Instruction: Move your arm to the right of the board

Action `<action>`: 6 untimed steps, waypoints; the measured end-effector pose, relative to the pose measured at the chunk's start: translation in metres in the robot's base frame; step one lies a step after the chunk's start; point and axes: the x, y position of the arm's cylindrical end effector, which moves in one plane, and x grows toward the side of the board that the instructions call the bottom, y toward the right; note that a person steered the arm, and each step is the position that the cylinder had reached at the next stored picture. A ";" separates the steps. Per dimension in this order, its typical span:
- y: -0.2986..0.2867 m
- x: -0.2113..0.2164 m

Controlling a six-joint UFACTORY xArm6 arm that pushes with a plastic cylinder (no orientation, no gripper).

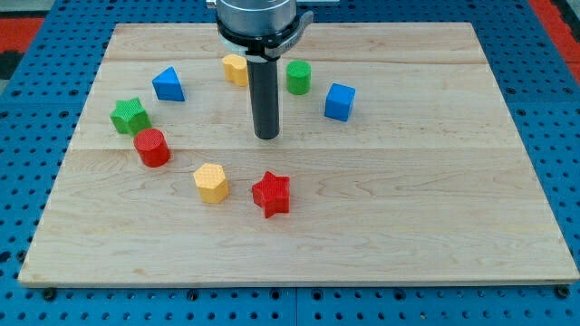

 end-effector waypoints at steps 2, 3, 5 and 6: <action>0.075 0.019; 0.143 0.026; 0.195 0.063; 0.195 0.063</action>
